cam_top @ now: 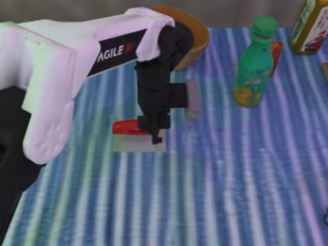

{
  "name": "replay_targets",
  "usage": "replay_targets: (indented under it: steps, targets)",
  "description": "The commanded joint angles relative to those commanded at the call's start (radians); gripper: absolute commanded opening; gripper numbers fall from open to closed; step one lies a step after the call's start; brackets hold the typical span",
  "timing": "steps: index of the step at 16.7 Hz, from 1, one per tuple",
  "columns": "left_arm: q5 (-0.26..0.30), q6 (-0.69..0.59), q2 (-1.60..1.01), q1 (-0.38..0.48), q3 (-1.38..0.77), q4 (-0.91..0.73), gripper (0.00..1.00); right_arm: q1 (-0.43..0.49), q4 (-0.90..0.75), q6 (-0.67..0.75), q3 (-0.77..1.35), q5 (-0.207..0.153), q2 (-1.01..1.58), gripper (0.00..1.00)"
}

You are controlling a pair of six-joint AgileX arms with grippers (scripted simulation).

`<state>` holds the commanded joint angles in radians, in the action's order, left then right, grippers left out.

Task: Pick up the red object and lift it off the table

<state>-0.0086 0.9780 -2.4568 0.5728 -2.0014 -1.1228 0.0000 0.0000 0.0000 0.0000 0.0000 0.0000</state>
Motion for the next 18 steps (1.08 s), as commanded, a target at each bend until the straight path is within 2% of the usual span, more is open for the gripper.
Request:
replay_targets:
  steps: [12, 18]
  targets:
    - [0.0, 0.0, 0.0, 0.0, 0.0, 0.0, 0.98, 0.0, 0.0, 0.0, 0.0, 0.0, 0.0, 1.0]
    - [0.0, 0.0, 0.0, 0.0, 0.0, 0.0, 1.0, 0.0, 0.0, 0.0, 0.0, 0.0, 0.0, 1.0]
